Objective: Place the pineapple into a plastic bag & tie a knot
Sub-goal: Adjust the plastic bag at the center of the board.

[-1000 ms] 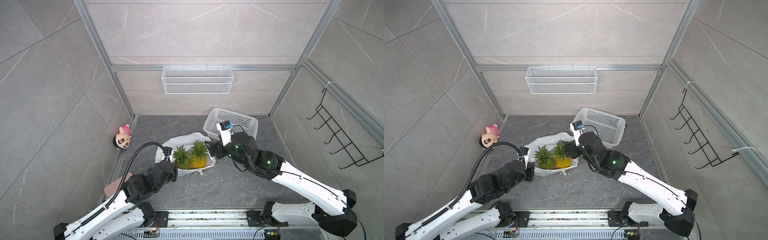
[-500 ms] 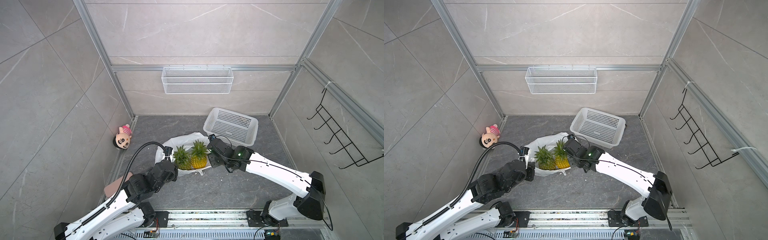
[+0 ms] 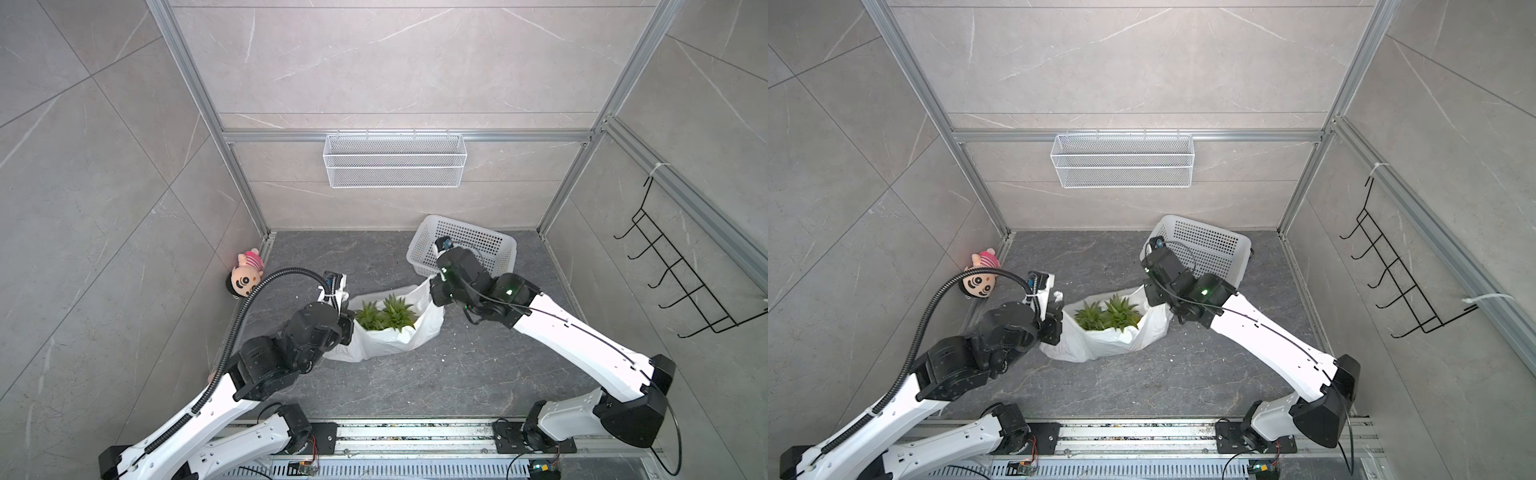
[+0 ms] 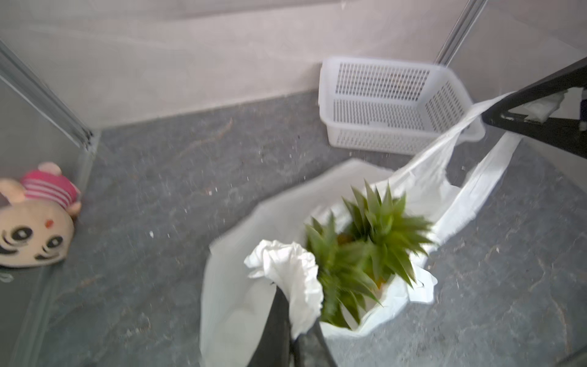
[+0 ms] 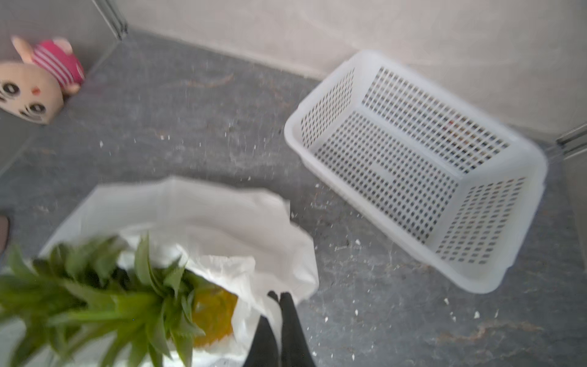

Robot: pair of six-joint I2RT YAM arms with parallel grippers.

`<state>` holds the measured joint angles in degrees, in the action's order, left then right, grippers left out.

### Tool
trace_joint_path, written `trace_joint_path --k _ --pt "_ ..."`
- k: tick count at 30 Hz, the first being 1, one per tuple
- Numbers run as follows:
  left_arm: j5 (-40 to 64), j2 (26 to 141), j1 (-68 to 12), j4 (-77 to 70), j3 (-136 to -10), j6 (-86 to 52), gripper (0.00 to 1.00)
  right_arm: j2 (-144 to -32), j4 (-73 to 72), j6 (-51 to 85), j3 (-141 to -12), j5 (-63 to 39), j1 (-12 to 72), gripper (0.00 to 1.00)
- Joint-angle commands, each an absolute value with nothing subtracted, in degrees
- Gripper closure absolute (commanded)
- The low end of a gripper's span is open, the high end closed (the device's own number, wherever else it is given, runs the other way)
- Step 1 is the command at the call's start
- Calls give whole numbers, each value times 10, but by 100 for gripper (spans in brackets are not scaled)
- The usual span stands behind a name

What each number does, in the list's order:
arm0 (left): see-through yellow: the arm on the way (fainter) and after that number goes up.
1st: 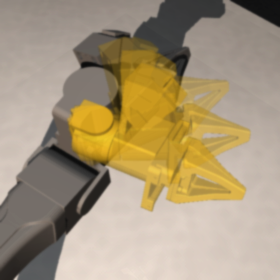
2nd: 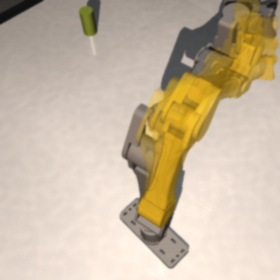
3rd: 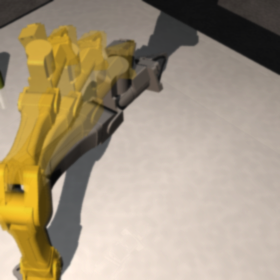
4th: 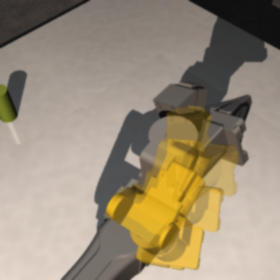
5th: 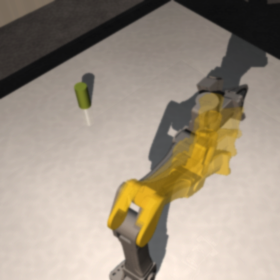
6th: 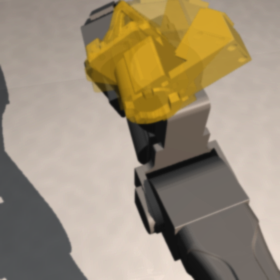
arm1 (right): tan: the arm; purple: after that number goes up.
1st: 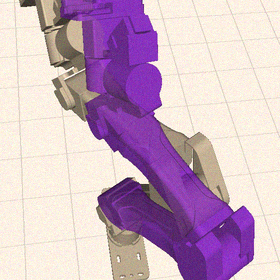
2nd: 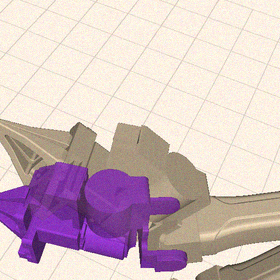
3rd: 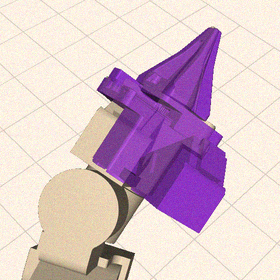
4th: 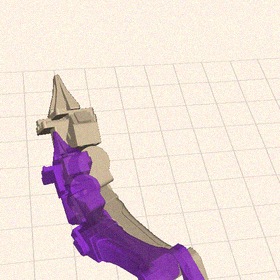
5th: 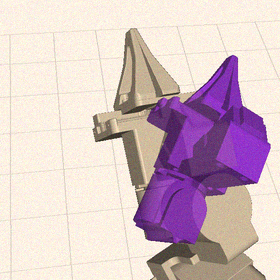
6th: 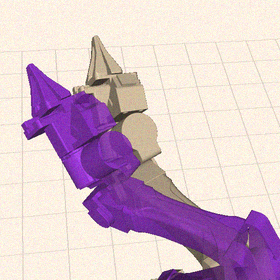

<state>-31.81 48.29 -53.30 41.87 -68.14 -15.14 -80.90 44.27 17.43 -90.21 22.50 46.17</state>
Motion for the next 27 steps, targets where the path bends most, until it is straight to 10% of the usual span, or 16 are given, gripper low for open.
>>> trace_joint_path --k 1,12,27 --pt "-372 507 -529 344 -773 -46 100 -782 447 135 -981 244 432 100" --pt "-275 617 -478 295 -927 40 100 -780 475 109 -1093 195 395 100" --pt "-19 592 -372 214 -676 -105 100 -751 426 117 -886 143 388 100"
